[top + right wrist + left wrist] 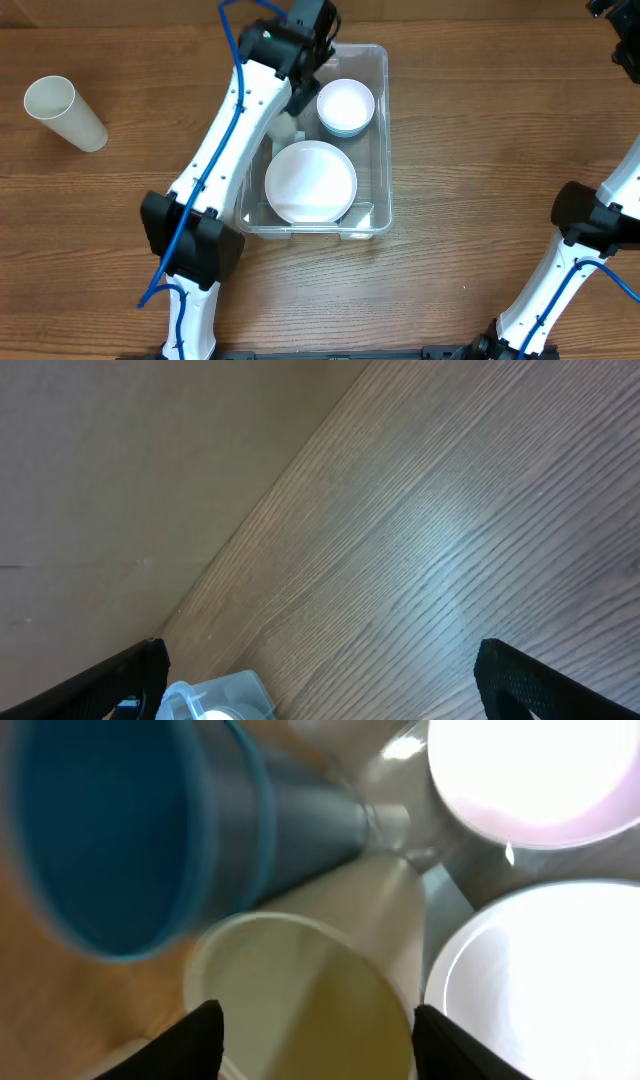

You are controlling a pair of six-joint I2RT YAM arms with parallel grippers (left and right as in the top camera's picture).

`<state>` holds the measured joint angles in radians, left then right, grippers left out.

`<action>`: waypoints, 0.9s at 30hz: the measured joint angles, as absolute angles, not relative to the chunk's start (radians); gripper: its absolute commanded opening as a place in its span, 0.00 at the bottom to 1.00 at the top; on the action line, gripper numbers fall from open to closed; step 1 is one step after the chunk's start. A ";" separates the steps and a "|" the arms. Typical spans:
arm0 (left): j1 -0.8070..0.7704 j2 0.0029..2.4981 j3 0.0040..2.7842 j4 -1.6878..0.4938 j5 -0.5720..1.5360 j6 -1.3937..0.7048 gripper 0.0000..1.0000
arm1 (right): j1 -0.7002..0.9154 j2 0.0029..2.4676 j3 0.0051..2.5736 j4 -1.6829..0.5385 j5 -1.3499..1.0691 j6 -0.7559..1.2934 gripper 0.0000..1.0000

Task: Pack container
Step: 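Lower the beige cup into the bin beside the teal cups and release, then grip the remaining beige cup and carry it over the bin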

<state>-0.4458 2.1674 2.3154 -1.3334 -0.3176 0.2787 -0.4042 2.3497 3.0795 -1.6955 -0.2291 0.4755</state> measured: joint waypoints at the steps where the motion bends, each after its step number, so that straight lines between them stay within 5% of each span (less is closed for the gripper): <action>1: -0.450 2.167 2.376 -1.357 -0.310 0.267 0.61 | -0.404 2.350 3.079 -1.695 -0.229 0.475 1.00; 9: -0.516 2.168 2.739 -1.552 -0.207 0.070 0.64 | -0.404 2.350 3.079 -1.695 -0.228 0.476 1.00; 14: -0.300 2.168 2.763 -1.598 -0.246 -0.201 0.68 | -0.404 2.350 3.079 -1.696 -0.229 0.475 1.00; 18: -0.085 2.168 2.763 -1.599 -0.258 -0.297 0.89 | -0.404 2.350 3.079 -1.695 -0.229 0.475 1.00; 27: 0.205 2.301 2.769 -1.559 -0.278 -0.316 0.92 | -0.404 2.350 3.079 -1.696 -0.229 0.475 1.00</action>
<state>0.2054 2.3013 2.7693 -1.5593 -0.2775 -0.3164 -0.4042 2.3497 3.0795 -1.6958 -0.2287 0.4751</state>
